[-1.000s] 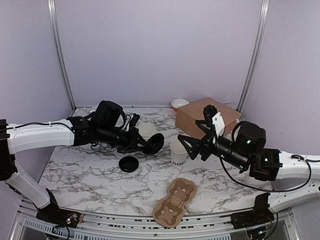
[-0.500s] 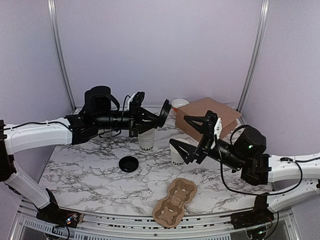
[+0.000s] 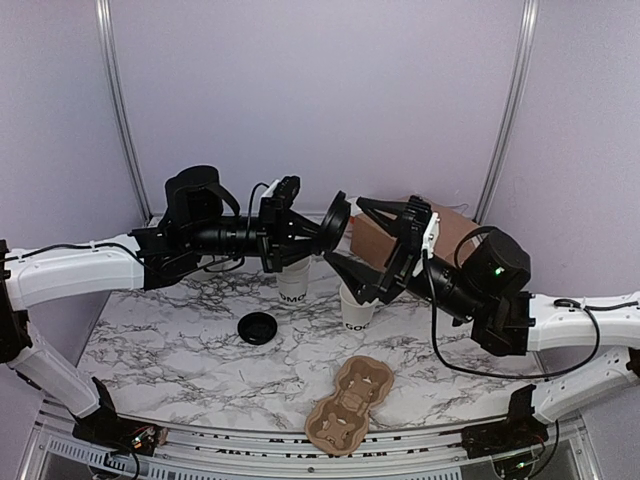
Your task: Pack the takeout coffee
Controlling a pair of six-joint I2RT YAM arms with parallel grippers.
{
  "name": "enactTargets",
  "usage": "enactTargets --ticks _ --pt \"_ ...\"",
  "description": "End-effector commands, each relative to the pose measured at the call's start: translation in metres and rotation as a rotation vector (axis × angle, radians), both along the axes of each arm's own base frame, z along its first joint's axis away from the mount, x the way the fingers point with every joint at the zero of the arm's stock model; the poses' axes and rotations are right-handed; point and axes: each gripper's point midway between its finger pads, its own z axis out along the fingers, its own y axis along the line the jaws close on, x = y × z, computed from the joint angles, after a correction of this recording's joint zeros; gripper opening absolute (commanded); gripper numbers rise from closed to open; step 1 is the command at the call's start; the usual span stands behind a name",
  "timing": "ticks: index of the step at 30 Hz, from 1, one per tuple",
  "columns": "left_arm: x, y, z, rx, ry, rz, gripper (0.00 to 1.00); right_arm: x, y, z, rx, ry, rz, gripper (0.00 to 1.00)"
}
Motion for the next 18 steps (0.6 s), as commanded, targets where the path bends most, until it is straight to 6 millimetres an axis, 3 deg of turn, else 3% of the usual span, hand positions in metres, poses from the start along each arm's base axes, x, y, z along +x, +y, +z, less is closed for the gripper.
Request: enactTargets --ticks 1,18 --pt "-0.0130 0.0054 0.0408 -0.093 -0.083 -0.028 0.07 -0.0002 0.0013 0.0198 0.025 -0.029 0.004 0.94" --pt "-0.0183 0.0034 0.0447 -0.102 -0.089 -0.044 0.08 0.0024 0.0088 0.0196 0.001 -0.008 0.014 0.87"
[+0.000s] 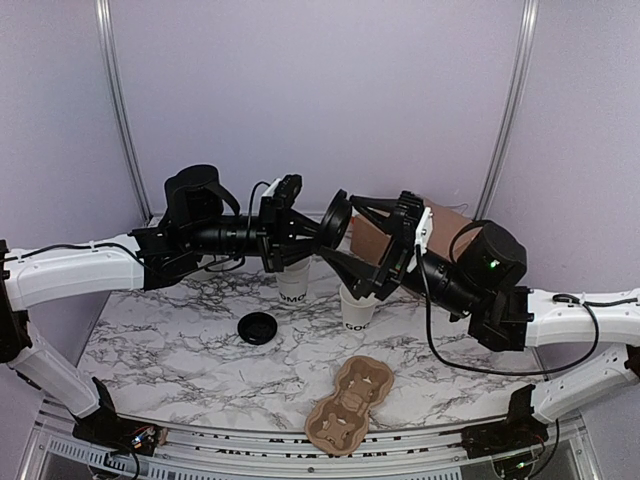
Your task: Pack the takeout coffee
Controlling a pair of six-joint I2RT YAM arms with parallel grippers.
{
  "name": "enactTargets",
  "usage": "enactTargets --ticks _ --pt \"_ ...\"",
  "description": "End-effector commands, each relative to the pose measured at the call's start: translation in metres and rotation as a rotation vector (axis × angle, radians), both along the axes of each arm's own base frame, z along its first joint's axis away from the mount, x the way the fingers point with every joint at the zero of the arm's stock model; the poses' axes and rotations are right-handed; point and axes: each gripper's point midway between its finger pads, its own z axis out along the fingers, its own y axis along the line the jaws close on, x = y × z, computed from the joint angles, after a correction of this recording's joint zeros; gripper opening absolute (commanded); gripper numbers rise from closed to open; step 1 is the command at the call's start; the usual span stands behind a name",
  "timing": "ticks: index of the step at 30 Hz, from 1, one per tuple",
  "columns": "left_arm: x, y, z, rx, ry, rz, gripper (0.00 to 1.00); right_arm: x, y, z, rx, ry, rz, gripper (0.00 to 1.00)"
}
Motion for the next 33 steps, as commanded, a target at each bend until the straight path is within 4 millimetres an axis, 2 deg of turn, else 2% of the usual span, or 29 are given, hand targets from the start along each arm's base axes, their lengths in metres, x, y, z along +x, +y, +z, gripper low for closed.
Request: enactTargets --ticks 1,7,19,33 --pt "-0.011 0.006 0.040 -0.090 -0.078 -0.024 0.08 0.001 0.001 0.015 0.017 -0.006 0.003 0.86" --pt "-0.012 0.005 0.042 -0.093 -0.078 -0.027 0.08 0.002 0.001 0.012 0.009 0.001 -0.002 0.79" --pt "-0.009 0.001 0.031 -0.075 -0.058 -0.025 0.08 0.002 -0.001 0.012 0.018 0.014 -0.005 0.75" --pt "-0.006 -0.003 0.020 -0.054 -0.041 -0.026 0.08 0.002 -0.003 0.017 0.033 0.020 -0.005 0.79"
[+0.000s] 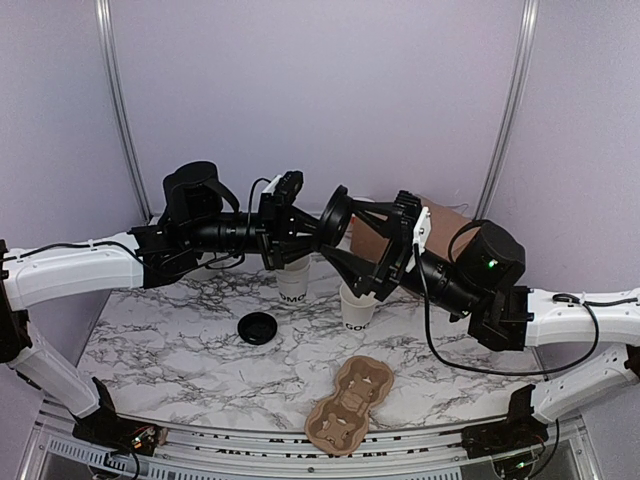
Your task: Pack the takeout coffee
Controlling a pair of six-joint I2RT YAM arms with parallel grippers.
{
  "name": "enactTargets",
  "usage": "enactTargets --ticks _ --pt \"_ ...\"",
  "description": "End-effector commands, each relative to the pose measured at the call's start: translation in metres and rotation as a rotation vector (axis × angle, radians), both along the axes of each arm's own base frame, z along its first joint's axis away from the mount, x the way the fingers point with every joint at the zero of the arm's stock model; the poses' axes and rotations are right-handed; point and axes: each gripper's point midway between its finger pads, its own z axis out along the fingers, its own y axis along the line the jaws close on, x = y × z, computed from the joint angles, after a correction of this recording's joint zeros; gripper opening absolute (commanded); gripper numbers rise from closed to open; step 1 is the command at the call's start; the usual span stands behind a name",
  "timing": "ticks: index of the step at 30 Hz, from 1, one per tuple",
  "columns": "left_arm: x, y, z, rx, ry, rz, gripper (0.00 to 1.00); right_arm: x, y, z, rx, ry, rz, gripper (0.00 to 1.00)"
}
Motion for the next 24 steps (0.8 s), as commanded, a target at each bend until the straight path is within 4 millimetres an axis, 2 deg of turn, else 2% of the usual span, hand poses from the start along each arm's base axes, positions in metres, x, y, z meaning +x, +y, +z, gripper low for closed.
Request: enactTargets --ticks 1,12,18,24 --pt "-0.003 -0.002 0.010 -0.037 -0.034 -0.014 0.08 0.002 -0.004 0.020 0.040 -0.002 -0.009 0.79" --pt "-0.001 -0.004 0.004 -0.026 -0.025 -0.008 0.09 0.004 -0.006 0.023 0.049 0.004 -0.024 0.76" --pt "0.000 -0.003 0.008 -0.034 -0.036 0.000 0.21 0.007 -0.004 0.018 0.034 0.032 -0.031 0.71" --pt "0.006 -0.003 0.004 -0.027 -0.030 0.023 0.35 0.013 -0.005 0.014 0.028 0.065 -0.058 0.69"
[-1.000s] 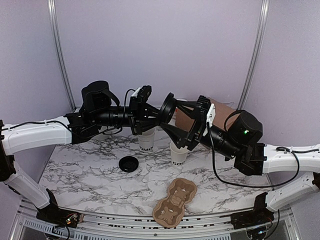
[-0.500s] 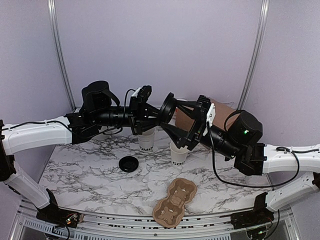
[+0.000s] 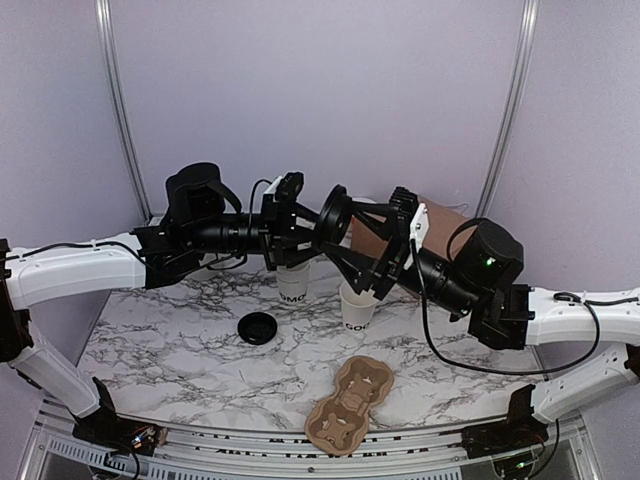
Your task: Pack the takeout coffee
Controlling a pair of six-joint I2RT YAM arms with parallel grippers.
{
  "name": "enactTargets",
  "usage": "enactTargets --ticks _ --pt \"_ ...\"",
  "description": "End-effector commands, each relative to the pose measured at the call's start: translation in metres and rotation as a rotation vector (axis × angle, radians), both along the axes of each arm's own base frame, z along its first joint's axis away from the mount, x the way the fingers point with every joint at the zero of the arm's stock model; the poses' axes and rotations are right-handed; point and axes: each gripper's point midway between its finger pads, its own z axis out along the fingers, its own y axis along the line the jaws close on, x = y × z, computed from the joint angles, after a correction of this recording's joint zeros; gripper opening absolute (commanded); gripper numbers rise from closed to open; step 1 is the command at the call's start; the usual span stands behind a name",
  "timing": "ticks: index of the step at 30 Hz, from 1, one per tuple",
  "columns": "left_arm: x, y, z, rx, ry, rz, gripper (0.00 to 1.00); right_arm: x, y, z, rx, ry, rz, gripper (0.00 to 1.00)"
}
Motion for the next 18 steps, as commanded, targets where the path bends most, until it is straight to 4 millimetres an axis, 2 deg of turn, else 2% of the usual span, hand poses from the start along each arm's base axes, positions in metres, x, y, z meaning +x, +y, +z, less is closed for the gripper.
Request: enactTargets --ticks 1,3,9,13,18 --pt "0.006 0.001 0.006 -0.027 -0.033 0.026 0.37 0.008 -0.006 0.016 0.032 0.027 -0.042 0.69" --pt "0.012 0.006 0.004 -0.024 -0.031 0.054 0.42 0.012 -0.009 0.016 0.035 0.040 -0.066 0.68" --pt "0.041 0.023 -0.012 0.035 -0.035 0.169 0.50 0.024 -0.015 0.000 -0.029 0.103 -0.140 0.68" --pt "0.064 0.034 -0.031 0.138 -0.062 0.264 0.53 0.035 -0.023 -0.008 -0.063 0.149 -0.201 0.67" --pt "0.096 0.056 -0.061 0.341 -0.115 0.401 0.55 0.059 -0.040 -0.025 -0.112 0.246 -0.273 0.67"
